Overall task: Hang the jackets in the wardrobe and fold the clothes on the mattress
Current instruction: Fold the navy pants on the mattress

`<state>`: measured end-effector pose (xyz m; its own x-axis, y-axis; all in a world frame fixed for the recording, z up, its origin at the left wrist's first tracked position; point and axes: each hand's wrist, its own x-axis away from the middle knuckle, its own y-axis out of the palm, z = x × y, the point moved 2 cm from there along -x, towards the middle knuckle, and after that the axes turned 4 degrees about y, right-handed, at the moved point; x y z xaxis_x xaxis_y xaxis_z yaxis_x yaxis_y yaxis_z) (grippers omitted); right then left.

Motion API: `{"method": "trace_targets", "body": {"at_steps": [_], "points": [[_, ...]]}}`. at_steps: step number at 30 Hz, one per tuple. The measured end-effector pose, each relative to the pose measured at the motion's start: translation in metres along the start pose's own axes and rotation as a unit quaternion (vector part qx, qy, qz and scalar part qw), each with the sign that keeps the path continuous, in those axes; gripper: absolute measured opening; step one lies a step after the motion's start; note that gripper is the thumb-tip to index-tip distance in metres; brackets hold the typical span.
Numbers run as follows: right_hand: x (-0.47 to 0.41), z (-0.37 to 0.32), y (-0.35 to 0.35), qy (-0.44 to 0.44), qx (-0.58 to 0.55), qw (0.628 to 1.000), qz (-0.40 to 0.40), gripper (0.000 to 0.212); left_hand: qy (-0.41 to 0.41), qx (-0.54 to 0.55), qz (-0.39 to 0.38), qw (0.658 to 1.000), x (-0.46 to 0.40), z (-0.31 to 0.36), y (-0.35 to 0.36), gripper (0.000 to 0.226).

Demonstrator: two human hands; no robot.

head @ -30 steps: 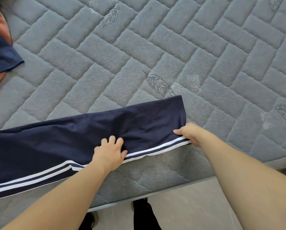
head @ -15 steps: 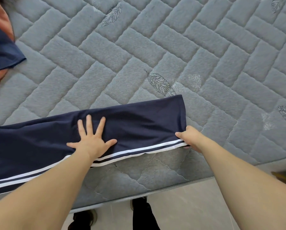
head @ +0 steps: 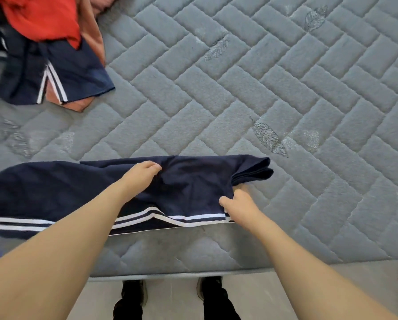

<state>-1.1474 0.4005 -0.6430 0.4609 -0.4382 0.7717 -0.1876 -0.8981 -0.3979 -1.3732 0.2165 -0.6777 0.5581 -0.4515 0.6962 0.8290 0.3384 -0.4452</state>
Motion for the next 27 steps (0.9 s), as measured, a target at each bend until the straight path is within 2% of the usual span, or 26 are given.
{"method": "trace_targets", "body": {"at_steps": [1, 4, 7, 9, 11, 15, 17, 20, 22, 24, 27], "points": [[0.002, -0.009, 0.013, -0.019, 0.032, 0.999, 0.001, 0.003, -0.021, 0.025, 0.008, 0.999, 0.003, -0.005, -0.015, 0.026], [0.004, -0.049, 0.061, -0.064, 0.137, 0.988, 0.017, 0.019, -0.079, 0.097, 0.042, 0.991, 0.023, -0.042, -0.074, 0.020], [0.009, -0.089, 0.114, -0.089, 0.167, 0.982, 0.028, 0.027, -0.114, 0.111, 0.046, 0.986, 0.048, -0.088, -0.127, 0.020], [0.012, -0.117, 0.154, -0.106, 0.200, 0.974, 0.029, 0.023, -0.132, 0.142, 0.060, 0.979, 0.064, -0.120, -0.159, 0.022], [0.017, -0.145, 0.197, -0.142, 0.253, 0.956, 0.038, 0.014, -0.149, 0.171, 0.069, 0.971, 0.081, -0.152, -0.186, 0.022], [0.031, -0.199, 0.279, -0.243, 0.341, 0.907, 0.041, 0.021, -0.154, 0.245, 0.076, 0.954, 0.103, -0.206, -0.226, 0.026], [0.039, -0.221, 0.326, -0.277, 0.332, 0.902, -0.017, 0.023, -0.150, 0.299, 0.084, 0.939, 0.111, -0.232, -0.246, 0.022], [0.049, -0.230, 0.381, -0.265, 0.296, 0.903, -0.162, 0.020, -0.145, 0.367, 0.071, 0.916, 0.111, -0.261, -0.263, 0.023], [0.049, -0.220, 0.396, -0.258, 0.303, 0.898, -0.187, 0.030, -0.148, 0.362, 0.044, 0.919, 0.103, -0.272, -0.261, 0.029], [0.043, -0.212, 0.389, -0.267, 0.322, 0.899, -0.127, 0.041, -0.146, 0.322, 0.002, 0.935, 0.093, -0.271, -0.247, 0.035], [0.029, -0.211, 0.359, -0.300, 0.375, 0.877, 0.024, 0.048, -0.137, 0.239, -0.015, 0.961, 0.075, -0.261, -0.211, 0.053]]}}
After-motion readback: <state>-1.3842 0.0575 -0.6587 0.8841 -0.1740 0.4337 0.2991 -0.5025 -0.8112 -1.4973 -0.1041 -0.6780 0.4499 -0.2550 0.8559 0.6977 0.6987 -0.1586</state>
